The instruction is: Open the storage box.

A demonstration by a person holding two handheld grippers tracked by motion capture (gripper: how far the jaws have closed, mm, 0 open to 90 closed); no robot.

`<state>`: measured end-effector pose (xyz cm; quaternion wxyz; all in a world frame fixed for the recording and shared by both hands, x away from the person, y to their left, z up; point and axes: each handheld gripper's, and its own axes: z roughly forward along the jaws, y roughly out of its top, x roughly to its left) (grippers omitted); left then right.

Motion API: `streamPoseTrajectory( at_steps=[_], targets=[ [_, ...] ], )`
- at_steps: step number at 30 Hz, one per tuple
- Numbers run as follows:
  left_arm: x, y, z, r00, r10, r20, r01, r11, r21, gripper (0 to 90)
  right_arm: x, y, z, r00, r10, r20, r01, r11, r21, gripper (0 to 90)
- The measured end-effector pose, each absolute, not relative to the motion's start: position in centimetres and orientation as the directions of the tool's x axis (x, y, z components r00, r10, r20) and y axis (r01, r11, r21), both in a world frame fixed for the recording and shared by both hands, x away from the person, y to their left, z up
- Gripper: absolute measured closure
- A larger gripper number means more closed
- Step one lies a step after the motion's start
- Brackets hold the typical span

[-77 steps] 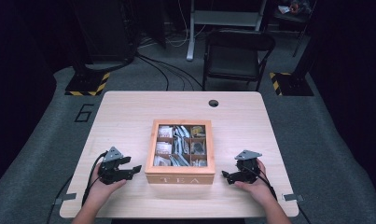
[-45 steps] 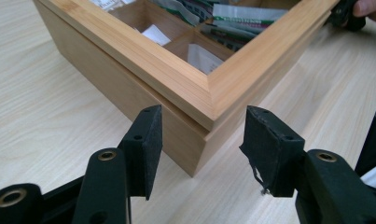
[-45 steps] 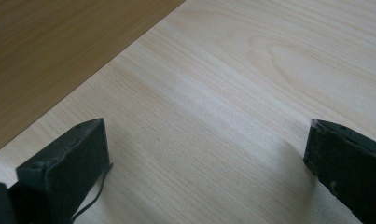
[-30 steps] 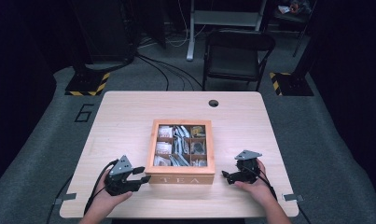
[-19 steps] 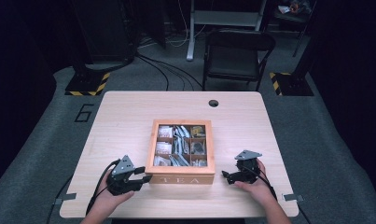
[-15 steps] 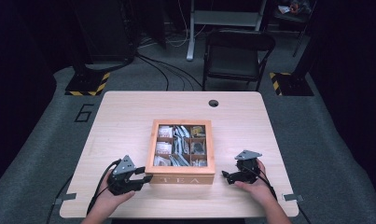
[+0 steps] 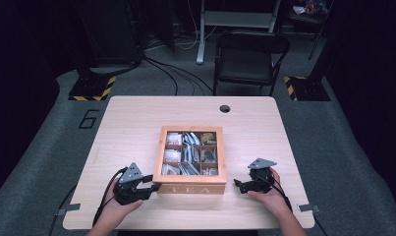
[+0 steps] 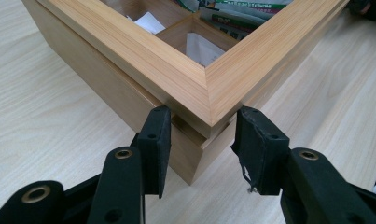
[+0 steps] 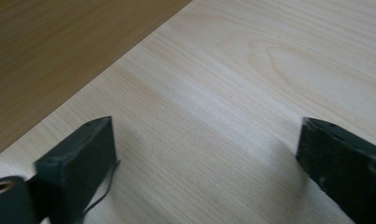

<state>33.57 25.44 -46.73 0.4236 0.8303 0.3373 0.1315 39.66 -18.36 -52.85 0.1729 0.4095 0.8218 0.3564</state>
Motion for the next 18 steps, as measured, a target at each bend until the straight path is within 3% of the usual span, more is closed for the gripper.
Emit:
streamPoseTrajectory(
  at_steps=[10,18],
  targets=[
    [33.7,25.5,-46.5,0.74,0.669,-0.067,0.452,-0.421,0.786,55.9,39.6,-18.5,-52.3,-0.622,0.783,0.01,0.541,0.421,0.728,33.1],
    [33.9,25.5,-46.3,0.743,0.665,-0.071,0.456,-0.426,0.782,55.6,39.5,-18.5,-51.7,-0.629,0.777,0.011,0.54,0.427,0.725,38.1]
  ],
)
